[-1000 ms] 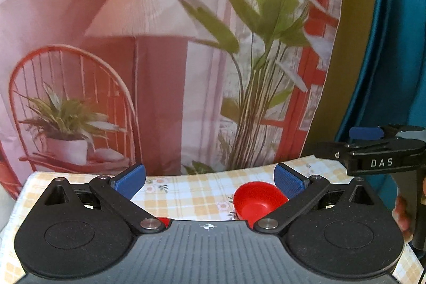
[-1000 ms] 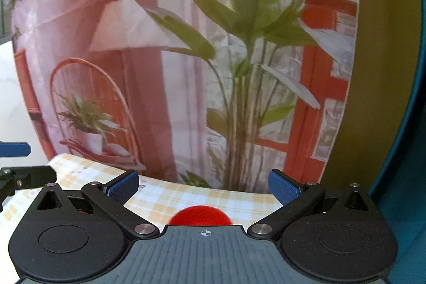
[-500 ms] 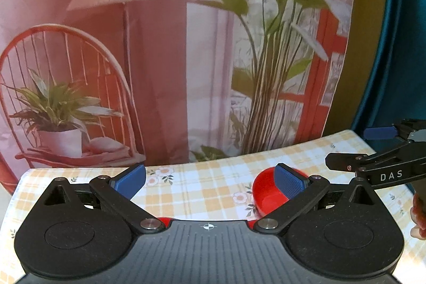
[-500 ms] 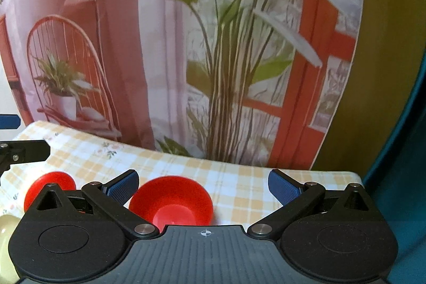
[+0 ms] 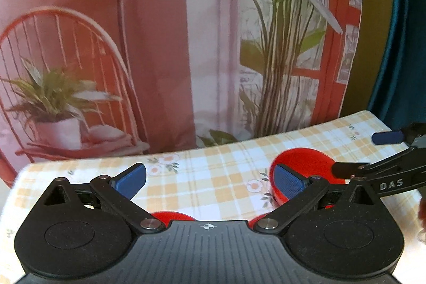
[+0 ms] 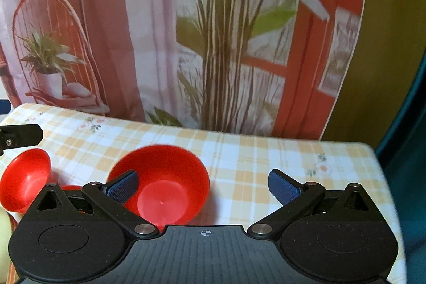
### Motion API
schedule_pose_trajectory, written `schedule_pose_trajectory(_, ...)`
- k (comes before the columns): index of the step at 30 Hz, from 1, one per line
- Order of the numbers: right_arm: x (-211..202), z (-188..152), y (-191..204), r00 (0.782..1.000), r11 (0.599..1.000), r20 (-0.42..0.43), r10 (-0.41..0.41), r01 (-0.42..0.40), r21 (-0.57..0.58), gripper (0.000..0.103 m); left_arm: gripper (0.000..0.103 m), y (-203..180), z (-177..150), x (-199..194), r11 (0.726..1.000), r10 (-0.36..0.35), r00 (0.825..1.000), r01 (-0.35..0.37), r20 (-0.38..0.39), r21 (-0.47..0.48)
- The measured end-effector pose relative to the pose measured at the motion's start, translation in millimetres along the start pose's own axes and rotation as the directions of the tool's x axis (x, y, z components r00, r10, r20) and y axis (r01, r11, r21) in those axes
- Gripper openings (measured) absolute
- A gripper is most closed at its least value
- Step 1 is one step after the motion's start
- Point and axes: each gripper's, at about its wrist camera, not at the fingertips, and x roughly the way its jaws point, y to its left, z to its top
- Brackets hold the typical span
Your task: Organize plates and bowls
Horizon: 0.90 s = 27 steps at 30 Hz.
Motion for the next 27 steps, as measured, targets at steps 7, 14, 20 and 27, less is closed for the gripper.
schedule_pose_trajectory(7, 17.3, -12.2, -2.3, 1.0, 1.0, -0.02, -0.01, 0.011, 0.018, 0.093, 0.077, -10.6, -4.8, 30.6, 0.991, -0.126, 0.99, 0.122, -0.069, -0.057)
schedule_pose_trajectory(14, 21.5, -25.2, -9.3, 0.999, 0.998, -0.044, 0.017, -0.014, 0.058, 0.065, 0.054, -25.6, -13.8, 64.9, 0.975, -0.213, 0.966, 0.201, -0.146, -0.092)
schedule_pose_trajectory(20, 23.3, -28.5, -12.6, 0.997, 0.995, -0.048, 0.061, -0.057, 0.081, 0.049, 0.039, -27.5, -22.5, 85.5, 0.959, -0.268, 0.946, 0.245, -0.181, -0.14)
schedule_pose_trajectory(27, 27.0, -30.8, -11.8, 0.993, 0.991, -0.051, 0.104, -0.099, 0.095, 0.026, 0.023, -34.1, -26.3, 83.9, 0.952, -0.301, 0.938, 0.285, -0.17, -0.116)
